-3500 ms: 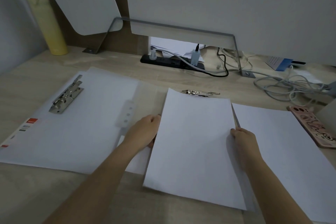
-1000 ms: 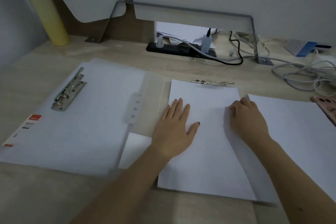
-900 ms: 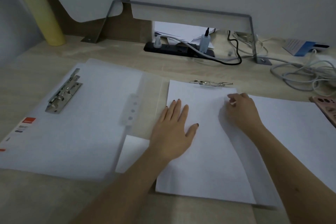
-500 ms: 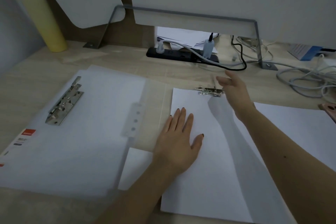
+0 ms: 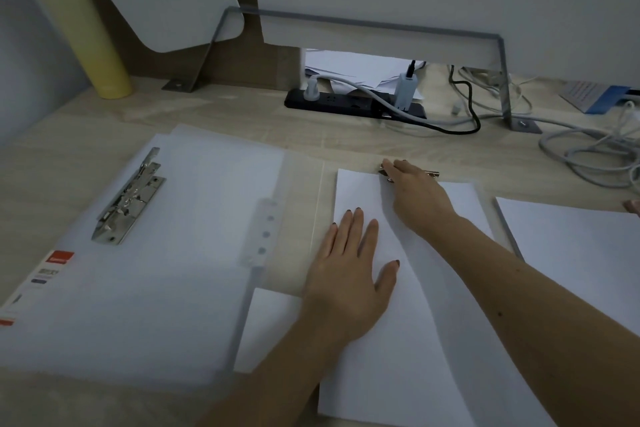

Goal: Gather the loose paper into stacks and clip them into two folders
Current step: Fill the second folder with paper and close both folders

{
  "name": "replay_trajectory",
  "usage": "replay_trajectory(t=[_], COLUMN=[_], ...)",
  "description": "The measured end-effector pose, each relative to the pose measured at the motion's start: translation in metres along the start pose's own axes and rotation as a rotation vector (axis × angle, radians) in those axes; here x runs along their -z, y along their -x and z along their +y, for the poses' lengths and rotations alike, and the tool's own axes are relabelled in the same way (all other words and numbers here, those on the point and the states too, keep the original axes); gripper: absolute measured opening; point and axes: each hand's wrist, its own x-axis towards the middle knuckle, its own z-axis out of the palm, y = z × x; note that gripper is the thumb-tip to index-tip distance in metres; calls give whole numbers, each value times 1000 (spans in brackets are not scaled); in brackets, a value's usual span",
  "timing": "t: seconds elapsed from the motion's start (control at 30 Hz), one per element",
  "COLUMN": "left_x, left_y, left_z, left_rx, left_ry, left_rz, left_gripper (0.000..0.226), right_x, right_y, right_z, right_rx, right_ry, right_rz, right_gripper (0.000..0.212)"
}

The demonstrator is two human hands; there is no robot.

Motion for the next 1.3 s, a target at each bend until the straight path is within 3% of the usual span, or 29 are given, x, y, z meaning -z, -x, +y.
replay_trajectory(t=[0.13,0.3,0.37,0.43,0.6,0.77,0.87,0.97,1.13,1.3], left_x=[4,7,7,10,9,12,11,14,11,1], left_y=[2,2,2,3,5,3,3,2,6,12], left_z=[1,1,2,3,1,0,2,16,89,143], left_rx=[-57,-8,-49,-48,-38,-25,9,57,-185,-413], left_ry=[101,13,44,105,129,89,8,-41,71,77], left_rz=[-8,16,44,-26,0,-16,-41,-124,-171,-199], left_gripper=[87,74,81,89,93,96,86,65,55,76], right_x=[4,-1,-3,-2,5,21,33,45,60,59], right_y=[-1,4,5,1,5,51,91,129,190,221], right_z=[0,-4,-7,-9,-3,38,81,122,179,213], right_rx=[9,15,-10,-41,-68,-248,-369,-497,-750,-883], right_ry=[57,154,174,140,-46,-237,-243,-226,-279,-251], right_rz=[-26,-82,-88,-85,-114,-31,22,70,158,152], right_gripper=[56,55,55,54,60,62,45,43,39,42])
